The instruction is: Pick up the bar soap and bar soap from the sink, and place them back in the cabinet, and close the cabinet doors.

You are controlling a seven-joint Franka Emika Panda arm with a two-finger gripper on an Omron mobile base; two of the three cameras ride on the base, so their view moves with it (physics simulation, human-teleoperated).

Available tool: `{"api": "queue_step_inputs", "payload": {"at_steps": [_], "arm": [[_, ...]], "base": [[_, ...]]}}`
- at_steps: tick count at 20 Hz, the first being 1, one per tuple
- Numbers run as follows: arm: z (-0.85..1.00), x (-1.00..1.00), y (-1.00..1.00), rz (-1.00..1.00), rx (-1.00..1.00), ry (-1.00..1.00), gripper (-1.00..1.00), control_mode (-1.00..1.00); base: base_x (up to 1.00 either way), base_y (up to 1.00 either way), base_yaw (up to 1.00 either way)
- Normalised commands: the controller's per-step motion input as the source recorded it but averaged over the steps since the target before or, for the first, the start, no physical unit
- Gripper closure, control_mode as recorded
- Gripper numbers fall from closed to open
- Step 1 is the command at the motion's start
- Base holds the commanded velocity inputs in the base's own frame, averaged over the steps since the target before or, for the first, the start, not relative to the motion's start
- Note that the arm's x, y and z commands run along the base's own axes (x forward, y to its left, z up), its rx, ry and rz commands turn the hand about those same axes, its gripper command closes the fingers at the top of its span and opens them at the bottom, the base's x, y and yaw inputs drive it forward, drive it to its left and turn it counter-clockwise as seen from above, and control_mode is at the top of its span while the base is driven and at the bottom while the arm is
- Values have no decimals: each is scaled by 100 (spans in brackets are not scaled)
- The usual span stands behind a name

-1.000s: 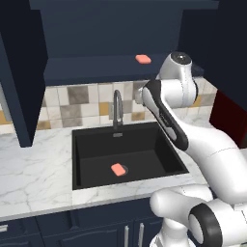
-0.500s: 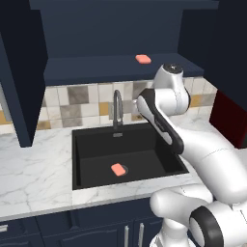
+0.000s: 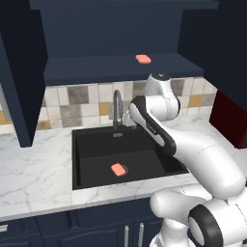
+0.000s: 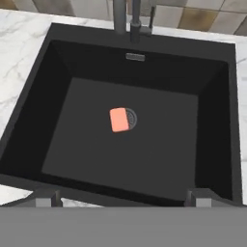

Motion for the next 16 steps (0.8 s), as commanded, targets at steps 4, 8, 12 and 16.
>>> {"api": "queue_step_inputs", "payload": {"at_steps": [4,8,12,16], "arm": [[-42,0,18,3,-3,5,-100,-100],[-32,4,9,1,-1,0,-100,-100],[-31,16,0,0,0,0,-100,-100],[-47,11,2,1,0,0,-100,-100]], "base": [[0,0,0],[0,0,0],[0,0,0],[0,0,0]]}}
